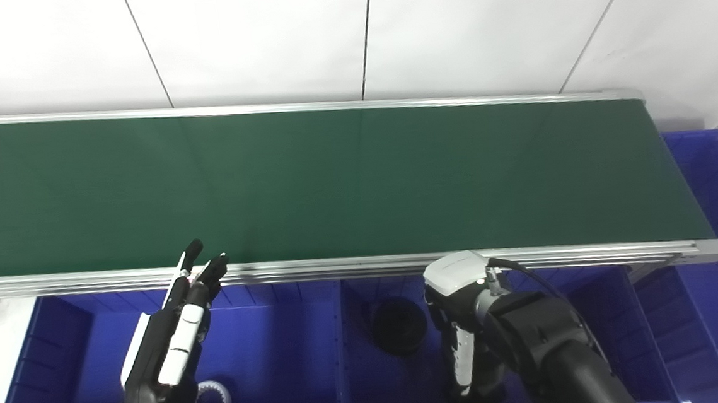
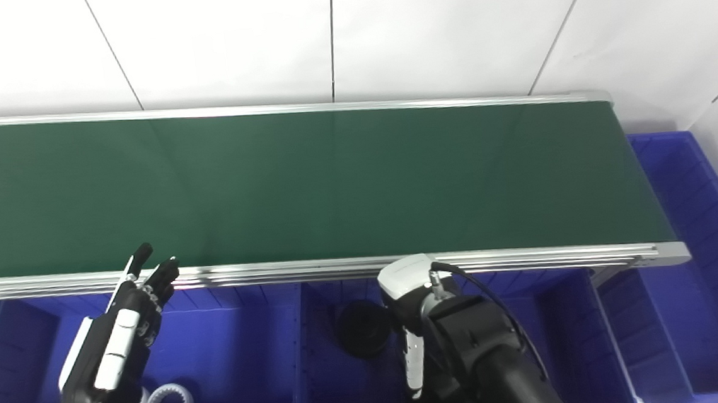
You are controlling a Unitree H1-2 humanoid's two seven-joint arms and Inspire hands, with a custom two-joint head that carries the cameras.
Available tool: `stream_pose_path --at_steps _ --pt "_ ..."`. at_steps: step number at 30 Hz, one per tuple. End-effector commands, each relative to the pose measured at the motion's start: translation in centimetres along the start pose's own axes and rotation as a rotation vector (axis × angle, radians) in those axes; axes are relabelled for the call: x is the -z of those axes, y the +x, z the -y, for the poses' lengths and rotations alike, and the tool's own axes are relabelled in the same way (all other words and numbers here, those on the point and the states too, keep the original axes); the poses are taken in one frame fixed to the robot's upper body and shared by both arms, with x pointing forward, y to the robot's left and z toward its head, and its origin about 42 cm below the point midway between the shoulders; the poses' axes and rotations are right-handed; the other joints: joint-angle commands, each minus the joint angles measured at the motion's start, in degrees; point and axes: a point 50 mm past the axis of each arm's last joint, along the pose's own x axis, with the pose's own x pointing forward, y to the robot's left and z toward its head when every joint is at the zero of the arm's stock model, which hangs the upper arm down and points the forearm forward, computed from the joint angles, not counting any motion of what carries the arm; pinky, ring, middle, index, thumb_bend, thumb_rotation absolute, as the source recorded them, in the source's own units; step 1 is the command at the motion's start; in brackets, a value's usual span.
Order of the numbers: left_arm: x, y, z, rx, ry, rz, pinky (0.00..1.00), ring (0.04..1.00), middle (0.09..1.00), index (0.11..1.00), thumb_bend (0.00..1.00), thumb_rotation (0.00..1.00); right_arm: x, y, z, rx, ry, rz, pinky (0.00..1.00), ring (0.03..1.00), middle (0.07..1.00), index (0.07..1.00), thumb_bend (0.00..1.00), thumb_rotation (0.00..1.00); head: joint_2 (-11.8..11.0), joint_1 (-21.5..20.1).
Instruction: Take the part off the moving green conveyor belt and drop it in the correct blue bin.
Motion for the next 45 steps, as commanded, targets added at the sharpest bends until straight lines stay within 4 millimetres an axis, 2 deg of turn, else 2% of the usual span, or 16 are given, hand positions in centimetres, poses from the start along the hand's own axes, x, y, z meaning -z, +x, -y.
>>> stream_pose_path --at_steps 1,3,7,16,20,22,24,28,30,32,33,35,37,39,41,45 --pt "-0.9 -0.1 0.1 0.011 0.013 0.045 1.0 0.949 0.901 1.0 0.66 0.78 0.1 -0.7 0.6 0.061 -0.025 0.025 0.53 0.761 0.8 0.787 0.91 0.28 -0.05 0.05" --pt "-0.9 0.0 0.2 0.008 0.012 0.045 1.0 0.94 0.894 1.0 0.66 0.78 0.3 -0.8 0.5 0.069 -0.022 0.041 0.65 0.843 0.873 0.852 0.99 0.42 -0.06 0.19" --pt "-1.1 0.0 0.3 0.01 0.015 0.046 1.0 0.945 0.898 1.0 0.66 0.78 0.3 -1.1 0.7 0.07 -0.009 0.057 0.7 0.88 0.906 0.874 1.0 0.47 -0.06 0.19" --pt "-1.1 0.1 0.6 0.013 0.007 0.047 1.0 0.952 0.897 1.0 0.65 0.78 -0.2 -3.1 1.2 0.112 -0.012 0.092 0.62 0.829 0.874 0.821 1.0 0.57 -0.39 0.99" --pt "-1.1 0.1 0.8 0.02 0.001 0.048 1.0 0.958 0.903 1.0 0.65 0.78 -0.6 -4.8 1.4 0.135 -0.011 0.112 0.58 0.797 0.852 0.808 1.0 0.59 -0.69 1.8" --pt "-1.0 0.0 1.0 0.021 -0.005 0.048 1.0 0.963 0.905 1.0 0.65 0.78 -0.9 -6.6 1.3 0.173 0.044 0.167 0.55 0.774 0.832 0.79 0.94 0.57 -0.98 3.03" --pt "-0.8 0.0 1.2 0.022 -0.011 0.045 1.0 0.966 0.904 1.0 0.65 0.78 -0.9 -8.2 1.0 0.221 0.167 0.241 0.54 0.754 0.8 0.771 0.83 0.49 -1.4 4.96" --pt "-0.6 0.0 1.7 0.018 -0.02 0.058 1.0 0.966 0.907 1.0 0.63 0.77 -1.9 -11.7 -1.2 0.396 0.524 0.358 0.58 0.799 0.837 0.755 0.78 0.51 -2.48 8.09" --pt "-0.5 0.1 1.8 0.013 -0.015 0.068 1.0 0.967 0.914 1.0 0.6 0.78 -2.7 -12.5 -2.7 0.482 0.724 0.398 0.62 0.815 0.863 0.769 0.75 0.54 -2.85 8.56" --pt "-0.4 0.1 1.9 0.005 -0.004 0.077 1.0 0.962 0.915 1.0 0.58 0.78 -3.5 -12.8 -4.4 0.57 0.947 0.398 0.69 0.836 0.875 0.809 0.7 0.67 -3.58 9.22" --pt "-0.3 0.1 2.0 0.002 0.002 0.081 1.0 0.963 0.916 1.0 0.57 0.78 -4.0 -12.9 -5.1 0.616 1.056 0.38 0.8 0.889 0.897 0.841 0.66 0.8 -3.82 9.44" --pt "-0.2 0.2 2.1 0.002 0.018 0.09 1.0 0.964 0.916 1.0 0.57 0.78 -4.9 -13.0 -6.3 0.702 1.278 0.365 0.87 0.917 0.912 0.864 0.62 0.85 -4.26 9.68" --pt "-0.1 0.2 2.1 0.002 0.033 0.097 1.0 0.966 0.919 1.0 0.56 0.78 -5.8 -12.4 -7.4 0.79 1.537 0.371 0.94 0.944 0.932 0.886 0.61 0.9 -4.48 9.73" --pt "0.0 0.3 2.0 0.001 0.048 0.101 1.0 0.972 0.929 1.0 0.57 0.77 -6.3 -11.1 -8.8 0.898 1.705 0.362 0.92 0.948 0.95 0.913 0.6 0.95 -5.26 9.63" --pt "0.1 0.3 1.8 -0.001 0.061 0.108 1.0 0.975 0.933 1.0 0.58 0.77 -6.5 -9.6 -10.0 0.982 1.81 0.359 0.92 0.949 0.957 0.926 0.6 0.95 -5.63 9.13" --pt "0.5 0.2 1.4 -0.018 0.066 0.116 1.0 0.997 0.971 1.0 0.6 0.76 -6.8 -6.8 -11.4 1.072 1.9 0.361 0.94 0.952 0.971 0.957 0.75 0.96 -6.61 7.9"
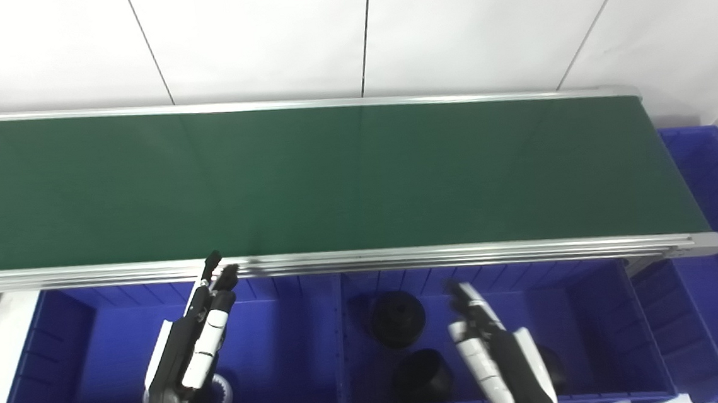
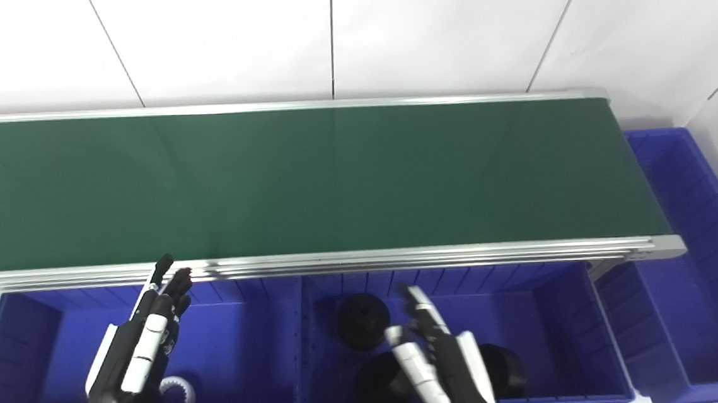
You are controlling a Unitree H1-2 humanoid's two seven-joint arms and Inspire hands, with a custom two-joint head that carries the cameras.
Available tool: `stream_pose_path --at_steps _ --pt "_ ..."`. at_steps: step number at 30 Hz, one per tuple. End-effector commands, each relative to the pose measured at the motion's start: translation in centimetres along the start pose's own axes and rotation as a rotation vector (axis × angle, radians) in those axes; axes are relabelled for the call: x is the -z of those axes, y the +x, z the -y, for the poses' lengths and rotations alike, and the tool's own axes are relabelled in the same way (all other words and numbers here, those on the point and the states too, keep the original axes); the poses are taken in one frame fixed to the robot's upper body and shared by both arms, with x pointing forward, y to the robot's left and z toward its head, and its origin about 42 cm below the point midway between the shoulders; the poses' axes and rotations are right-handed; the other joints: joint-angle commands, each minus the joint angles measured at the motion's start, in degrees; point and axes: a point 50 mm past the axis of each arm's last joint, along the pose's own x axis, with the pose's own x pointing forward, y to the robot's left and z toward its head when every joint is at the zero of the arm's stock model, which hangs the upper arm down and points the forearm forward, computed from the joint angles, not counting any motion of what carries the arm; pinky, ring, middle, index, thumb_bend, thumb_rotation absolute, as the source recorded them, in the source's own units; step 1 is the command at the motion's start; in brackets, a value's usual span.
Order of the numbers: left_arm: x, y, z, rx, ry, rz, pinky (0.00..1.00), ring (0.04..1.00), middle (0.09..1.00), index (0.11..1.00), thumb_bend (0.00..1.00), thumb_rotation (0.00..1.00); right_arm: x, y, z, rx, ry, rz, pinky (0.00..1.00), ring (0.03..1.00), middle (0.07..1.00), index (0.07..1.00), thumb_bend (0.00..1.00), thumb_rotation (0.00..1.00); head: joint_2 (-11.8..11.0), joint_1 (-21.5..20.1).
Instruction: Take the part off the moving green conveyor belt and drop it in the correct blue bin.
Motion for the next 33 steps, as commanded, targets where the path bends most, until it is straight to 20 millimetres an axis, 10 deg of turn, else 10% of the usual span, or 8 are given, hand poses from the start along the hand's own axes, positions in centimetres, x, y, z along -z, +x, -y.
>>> stream_pose_path --at_steps 1,23,33 --pt "-1.6 -0.1 0.0 -0.011 0.033 0.162 1.0 0.999 0.986 1.0 0.6 0.76 -1.3 1.8 -2.6 0.228 0.261 0.28 0.95 0.954 0.971 0.97 0.76 0.97 -0.01 0.05" --pt "0.3 -1.5 0.4 -0.096 0.047 0.218 1.0 1.0 1.0 1.0 0.56 0.87 1.4 2.3 -3.3 0.178 -0.01 0.319 0.97 0.984 1.0 1.0 0.69 1.0 -1.72 1.25" --pt "1.1 -1.7 0.7 -0.13 0.04 0.245 1.0 1.0 1.0 1.0 0.55 0.88 2.0 2.9 -3.6 0.03 -0.255 0.473 0.93 0.979 1.0 1.0 0.83 1.0 -3.05 2.13"
